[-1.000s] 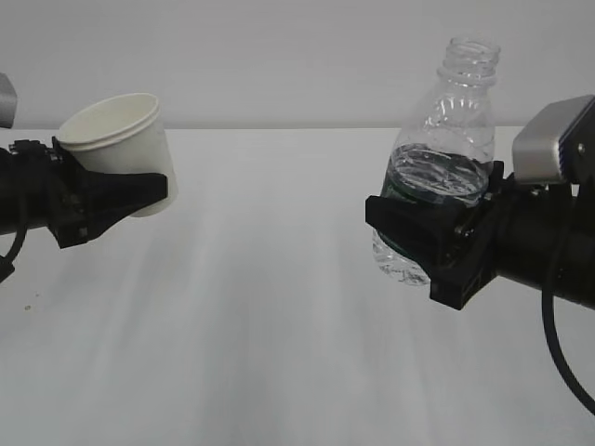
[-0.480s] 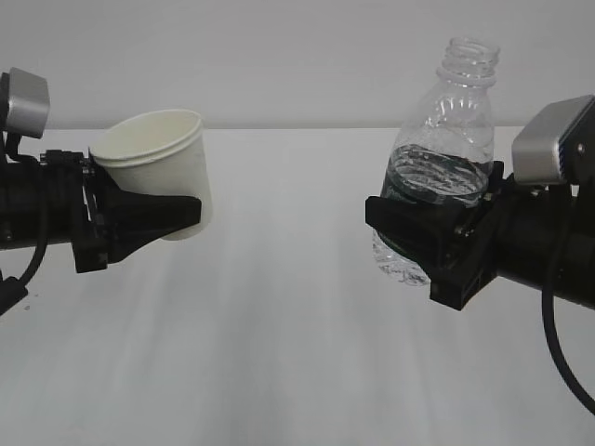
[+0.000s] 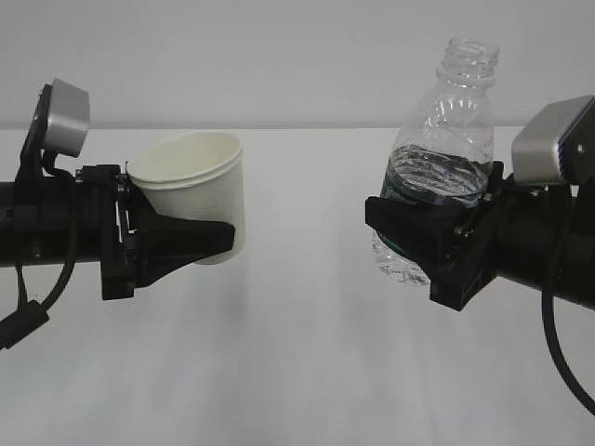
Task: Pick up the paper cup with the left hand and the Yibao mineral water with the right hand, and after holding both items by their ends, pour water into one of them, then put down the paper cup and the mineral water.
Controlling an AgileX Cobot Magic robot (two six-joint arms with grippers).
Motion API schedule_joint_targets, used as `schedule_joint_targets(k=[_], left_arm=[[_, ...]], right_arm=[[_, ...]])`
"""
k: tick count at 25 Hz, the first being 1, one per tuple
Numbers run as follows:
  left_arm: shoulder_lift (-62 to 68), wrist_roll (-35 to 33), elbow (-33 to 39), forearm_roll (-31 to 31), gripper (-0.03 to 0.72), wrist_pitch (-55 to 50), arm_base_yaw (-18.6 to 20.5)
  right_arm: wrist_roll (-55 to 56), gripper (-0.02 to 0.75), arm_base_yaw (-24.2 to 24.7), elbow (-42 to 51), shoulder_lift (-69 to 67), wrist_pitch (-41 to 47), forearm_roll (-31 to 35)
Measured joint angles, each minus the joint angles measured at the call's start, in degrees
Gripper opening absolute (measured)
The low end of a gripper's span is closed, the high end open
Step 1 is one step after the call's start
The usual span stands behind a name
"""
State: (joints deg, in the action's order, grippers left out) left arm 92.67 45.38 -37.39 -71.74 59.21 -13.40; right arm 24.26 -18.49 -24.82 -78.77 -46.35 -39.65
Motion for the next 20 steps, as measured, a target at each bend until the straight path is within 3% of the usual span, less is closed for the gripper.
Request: schedule_joint_targets(k=[20], left_arm=[[0.00,0.04,0.00,0.00,0.447,-2.84,-9.68]], right_arm=[[0.00,0.417,0.00,0.00,0.00,0.00,-0.92]])
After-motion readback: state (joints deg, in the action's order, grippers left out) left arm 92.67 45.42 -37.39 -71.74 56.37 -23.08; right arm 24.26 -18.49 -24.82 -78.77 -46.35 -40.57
